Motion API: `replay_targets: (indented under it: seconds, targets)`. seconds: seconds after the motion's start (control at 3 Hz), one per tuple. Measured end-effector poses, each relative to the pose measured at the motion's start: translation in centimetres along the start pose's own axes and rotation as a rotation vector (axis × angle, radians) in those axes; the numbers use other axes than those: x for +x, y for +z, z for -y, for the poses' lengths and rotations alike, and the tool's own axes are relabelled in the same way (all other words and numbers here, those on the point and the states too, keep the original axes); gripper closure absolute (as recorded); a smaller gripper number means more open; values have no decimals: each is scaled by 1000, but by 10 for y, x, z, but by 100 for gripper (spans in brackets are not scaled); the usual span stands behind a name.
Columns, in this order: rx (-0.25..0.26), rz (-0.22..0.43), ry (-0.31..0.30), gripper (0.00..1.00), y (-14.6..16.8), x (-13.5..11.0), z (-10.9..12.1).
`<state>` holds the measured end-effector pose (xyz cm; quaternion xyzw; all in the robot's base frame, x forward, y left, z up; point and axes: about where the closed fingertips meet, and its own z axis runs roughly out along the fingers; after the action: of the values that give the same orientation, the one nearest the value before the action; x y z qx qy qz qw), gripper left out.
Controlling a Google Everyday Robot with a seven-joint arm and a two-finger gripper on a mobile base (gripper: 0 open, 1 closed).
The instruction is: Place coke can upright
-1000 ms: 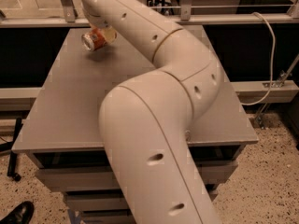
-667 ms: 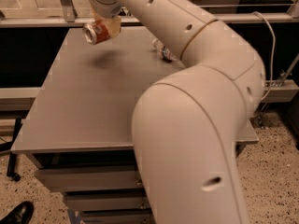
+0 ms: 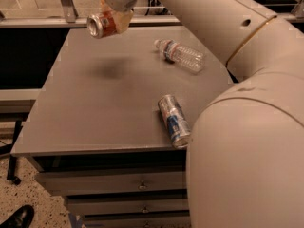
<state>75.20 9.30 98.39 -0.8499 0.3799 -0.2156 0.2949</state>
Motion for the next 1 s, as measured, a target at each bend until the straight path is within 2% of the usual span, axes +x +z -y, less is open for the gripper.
replay_targets:
  seconds: [0.33, 0.67, 1.0]
  targets:
    - [0, 1, -11, 100, 3, -1, 1]
    - [78, 20, -139, 100, -8, -11, 7]
    - [215, 106, -223, 100, -22, -18, 15]
